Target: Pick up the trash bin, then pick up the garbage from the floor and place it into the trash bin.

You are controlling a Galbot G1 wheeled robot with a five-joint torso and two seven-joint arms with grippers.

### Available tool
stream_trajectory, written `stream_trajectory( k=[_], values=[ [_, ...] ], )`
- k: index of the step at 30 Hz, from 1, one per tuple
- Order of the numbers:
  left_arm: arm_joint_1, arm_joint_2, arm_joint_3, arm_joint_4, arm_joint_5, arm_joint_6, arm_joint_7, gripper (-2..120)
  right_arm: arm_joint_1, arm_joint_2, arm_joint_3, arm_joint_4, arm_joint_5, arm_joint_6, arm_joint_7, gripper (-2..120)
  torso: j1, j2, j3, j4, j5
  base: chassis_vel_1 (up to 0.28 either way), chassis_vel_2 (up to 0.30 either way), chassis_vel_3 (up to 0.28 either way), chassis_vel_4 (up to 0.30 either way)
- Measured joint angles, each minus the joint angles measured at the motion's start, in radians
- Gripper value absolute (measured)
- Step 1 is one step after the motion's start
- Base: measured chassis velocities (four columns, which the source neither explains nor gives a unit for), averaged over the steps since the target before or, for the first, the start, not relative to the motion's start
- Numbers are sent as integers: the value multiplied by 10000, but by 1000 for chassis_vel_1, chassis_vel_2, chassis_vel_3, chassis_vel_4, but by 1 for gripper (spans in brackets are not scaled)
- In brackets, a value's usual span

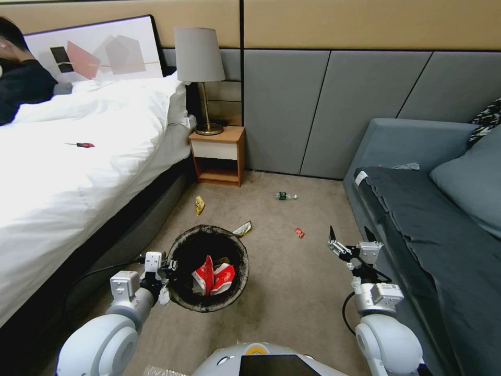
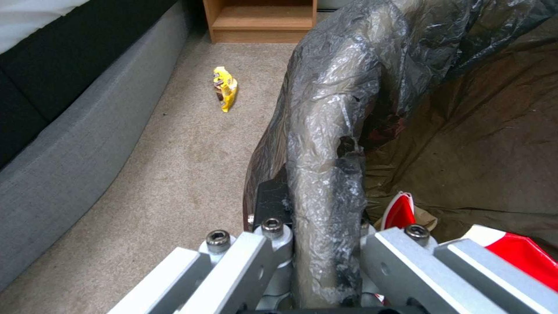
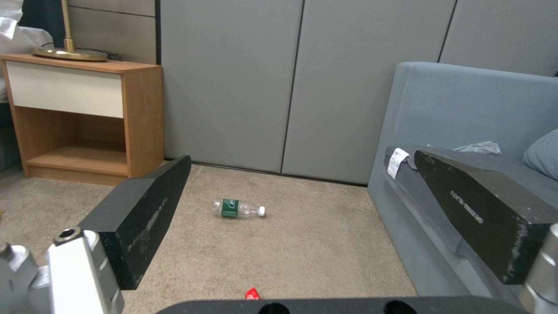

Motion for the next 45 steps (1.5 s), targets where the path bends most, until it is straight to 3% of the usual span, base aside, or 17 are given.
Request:
stream_trajectory(
  k=[45],
  values=[
    [41,20,-15,0,50,0,37,2,-55,334,-481,163,-192,-94,190,100,0,0,1,-1,0,-2,-2,-2,-1]
  ],
)
